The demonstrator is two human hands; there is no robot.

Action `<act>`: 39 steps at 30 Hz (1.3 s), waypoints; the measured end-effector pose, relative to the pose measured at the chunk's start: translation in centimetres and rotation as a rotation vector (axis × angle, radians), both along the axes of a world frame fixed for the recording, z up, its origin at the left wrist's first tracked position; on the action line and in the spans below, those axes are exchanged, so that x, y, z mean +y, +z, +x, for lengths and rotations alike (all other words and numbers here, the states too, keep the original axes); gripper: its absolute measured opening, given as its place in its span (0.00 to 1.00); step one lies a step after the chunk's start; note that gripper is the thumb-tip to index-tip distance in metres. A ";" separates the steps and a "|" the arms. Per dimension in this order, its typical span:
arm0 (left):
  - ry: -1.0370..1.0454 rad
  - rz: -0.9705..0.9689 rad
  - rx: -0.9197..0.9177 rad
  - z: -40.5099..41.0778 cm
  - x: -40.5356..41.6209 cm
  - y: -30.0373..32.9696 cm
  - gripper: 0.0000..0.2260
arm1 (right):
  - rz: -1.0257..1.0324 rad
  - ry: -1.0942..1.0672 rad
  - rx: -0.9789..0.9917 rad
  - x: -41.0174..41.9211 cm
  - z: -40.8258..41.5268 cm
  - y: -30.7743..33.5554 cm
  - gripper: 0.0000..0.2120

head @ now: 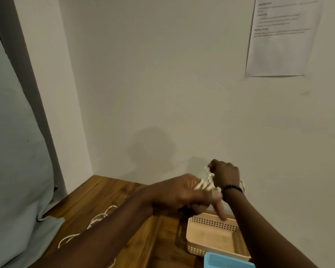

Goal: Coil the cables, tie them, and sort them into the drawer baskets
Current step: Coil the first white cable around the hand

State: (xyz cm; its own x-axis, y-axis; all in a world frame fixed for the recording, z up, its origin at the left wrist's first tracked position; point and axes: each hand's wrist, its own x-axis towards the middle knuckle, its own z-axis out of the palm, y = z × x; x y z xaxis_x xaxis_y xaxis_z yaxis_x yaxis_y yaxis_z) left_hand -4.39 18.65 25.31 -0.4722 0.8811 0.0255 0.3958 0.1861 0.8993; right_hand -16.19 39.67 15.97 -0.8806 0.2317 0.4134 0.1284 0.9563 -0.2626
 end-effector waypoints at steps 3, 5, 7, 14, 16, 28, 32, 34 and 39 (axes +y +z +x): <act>0.199 0.290 -0.062 -1.3 1.4 -0.4 0.20 | -0.153 0.300 -0.183 -2.6 0.0 -1.0 0.06; 0.367 0.560 -0.206 -3.0 1.8 0.1 0.18 | -0.259 0.435 -0.230 -4.5 1.1 -1.1 0.10; 0.525 0.865 -0.326 -5.1 1.7 0.8 0.18 | -0.267 0.550 -0.254 -6.6 2.7 -1.7 0.12; 1.186 0.976 0.155 -11.8 -3.6 -1.5 0.10 | -0.228 0.808 -0.065 -10.6 8.7 -1.9 0.17; 1.508 0.610 0.606 -12.9 -5.3 -3.7 0.07 | -0.120 0.884 0.025 -10.3 9.3 0.0 0.18; 0.444 0.245 -0.080 -6.1 -1.1 -3.3 0.32 | 0.082 0.433 0.498 -5.5 1.5 8.0 0.24; 0.268 0.684 -0.254 -4.6 -0.1 -2.0 0.19 | -0.739 0.691 0.094 -6.0 1.5 5.9 0.13; 0.198 0.813 -0.248 -4.2 0.8 -1.3 0.19 | -1.092 0.795 -0.128 -7.5 2.8 3.9 0.13; 0.687 0.628 0.363 -7.8 0.0 -0.6 0.12 | -1.130 0.988 -0.701 -9.4 6.5 0.8 0.13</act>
State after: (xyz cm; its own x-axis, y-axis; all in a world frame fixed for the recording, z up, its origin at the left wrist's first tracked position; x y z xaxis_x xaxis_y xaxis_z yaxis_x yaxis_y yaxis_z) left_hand -12.22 18.70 24.75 -0.7455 0.1967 0.6369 0.6511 0.0103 0.7589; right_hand -9.69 30.24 16.75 -0.7912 -0.6064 -0.0793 0.0122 0.1141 -0.9934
